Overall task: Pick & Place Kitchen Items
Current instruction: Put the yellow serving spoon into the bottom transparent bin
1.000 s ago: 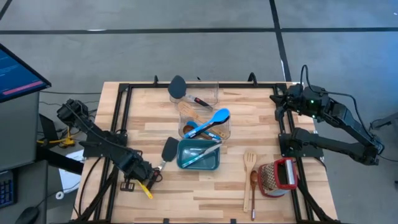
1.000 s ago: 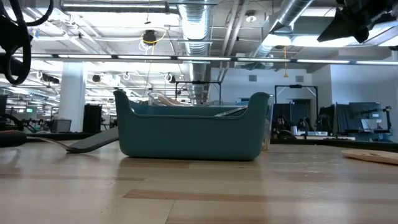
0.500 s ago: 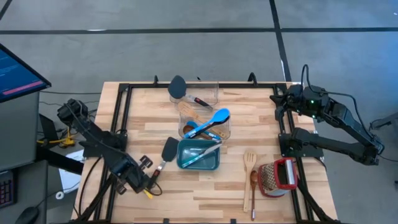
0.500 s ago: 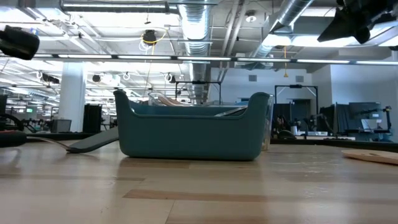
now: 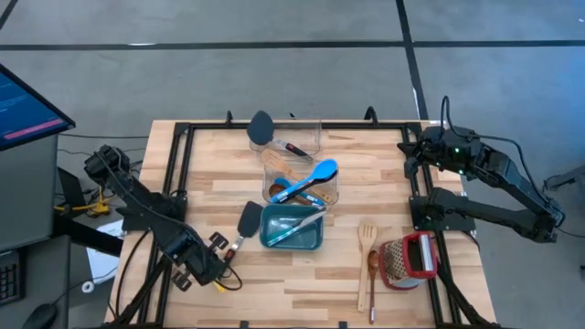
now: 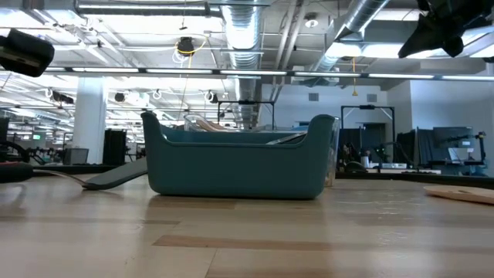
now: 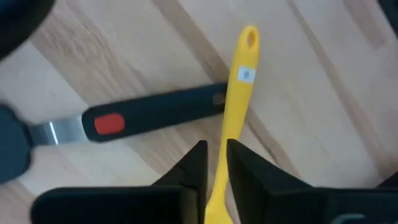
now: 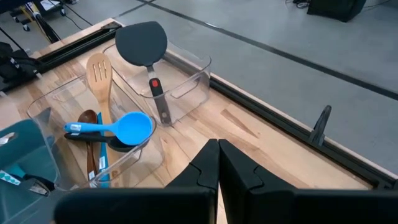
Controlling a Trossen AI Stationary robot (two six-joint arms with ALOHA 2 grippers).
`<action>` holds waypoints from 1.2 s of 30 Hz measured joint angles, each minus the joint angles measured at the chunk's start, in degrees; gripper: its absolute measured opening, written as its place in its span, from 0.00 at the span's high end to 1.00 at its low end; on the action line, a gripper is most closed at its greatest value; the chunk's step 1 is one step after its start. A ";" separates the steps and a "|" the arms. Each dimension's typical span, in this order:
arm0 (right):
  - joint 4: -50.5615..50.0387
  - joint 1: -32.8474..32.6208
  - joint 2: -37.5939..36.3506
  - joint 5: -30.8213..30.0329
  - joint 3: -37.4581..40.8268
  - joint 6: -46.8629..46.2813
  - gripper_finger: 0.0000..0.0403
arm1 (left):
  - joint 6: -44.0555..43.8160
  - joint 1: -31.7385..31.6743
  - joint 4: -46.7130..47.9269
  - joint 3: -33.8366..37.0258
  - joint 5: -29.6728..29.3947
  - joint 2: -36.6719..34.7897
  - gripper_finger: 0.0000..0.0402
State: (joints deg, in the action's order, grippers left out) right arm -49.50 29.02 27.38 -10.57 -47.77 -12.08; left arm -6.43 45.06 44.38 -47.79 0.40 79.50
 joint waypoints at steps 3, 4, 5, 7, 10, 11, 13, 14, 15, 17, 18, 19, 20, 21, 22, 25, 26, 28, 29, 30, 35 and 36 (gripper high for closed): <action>0.00 0.00 0.00 0.00 0.00 0.00 1.00 | 0.00 0.00 -0.47 0.10 -0.07 0.00 0.81; 0.01 0.00 -0.01 -0.01 0.00 0.00 1.00 | 0.00 0.00 -1.07 0.55 -0.07 0.00 0.79; 0.00 0.00 -0.01 0.00 0.00 0.00 1.00 | -0.13 0.00 -1.25 1.17 -0.08 0.00 0.77; 0.00 0.00 0.00 -0.01 0.00 0.00 1.00 | -1.37 0.11 -1.04 3.02 -0.04 0.00 0.73; 0.00 0.00 0.00 0.00 0.00 0.00 1.00 | -2.94 0.20 -0.99 5.86 0.04 0.00 0.69; 0.00 0.00 0.00 0.00 0.00 0.00 1.00 | -2.98 0.20 -1.09 6.60 0.06 0.00 0.68; -0.02 0.00 0.00 0.00 0.00 0.00 1.00 | -3.02 0.20 -1.31 7.80 0.11 0.00 0.68; 0.00 0.00 0.00 0.00 0.00 0.00 1.00 | -3.00 0.20 -1.44 8.25 0.10 0.02 0.68; 0.00 0.00 -0.02 0.00 0.00 0.00 1.00 | -2.98 0.20 -1.54 8.54 0.23 0.02 0.68; -0.02 0.00 0.00 -0.01 0.00 -0.02 1.00 | -2.88 0.20 -2.50 8.94 1.36 0.00 0.67; 0.00 0.00 0.00 0.00 0.00 -0.02 1.00 | -2.89 0.20 -3.18 9.17 2.16 0.00 0.67; -0.02 0.00 0.00 0.00 0.00 -0.02 1.00 | -2.89 0.35 -4.22 9.42 3.09 0.02 0.67; 0.00 0.00 0.00 0.00 0.00 -0.02 1.00 | -2.87 0.71 -5.19 9.52 3.82 0.04 0.67; -0.01 0.00 0.00 -0.02 0.00 -0.02 1.00 | -2.89 1.21 -6.23 9.68 4.17 0.02 0.67; -0.02 0.00 0.00 -0.01 0.00 -0.02 1.00 | -2.87 1.67 -6.92 9.93 4.15 0.02 0.67; -0.02 0.00 0.00 0.00 0.00 -0.02 1.00 | -2.90 2.95 -7.77 10.89 4.15 0.02 0.67; -0.01 0.00 -0.01 0.00 0.00 -0.02 1.00 | -3.07 3.31 -8.13 11.28 4.10 0.02 0.67; 0.00 0.00 0.00 0.00 0.00 -0.02 1.00 | -4.03 3.85 -8.16 12.45 4.01 0.02 0.68; 0.00 0.00 -0.02 0.00 0.00 -0.02 1.00 | -4.67 3.89 -8.26 13.09 4.06 0.02 0.68; 0.00 0.00 0.00 0.00 0.00 -0.02 1.00 | -5.48 3.89 -8.60 13.75 3.92 0.02 0.68; 0.00 0.00 -0.01 -0.01 0.00 -0.02 1.00 | -7.69 3.84 -11.03 16.29 3.96 -0.28 0.71; 0.00 0.00 -0.02 0.00 0.00 -0.02 1.00 | -7.75 3.77 -11.13 16.39 3.93 -0.28 0.72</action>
State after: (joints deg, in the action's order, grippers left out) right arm -49.50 29.02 27.36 -10.57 -47.77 -12.10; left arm -14.18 48.83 33.25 -31.40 4.34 79.22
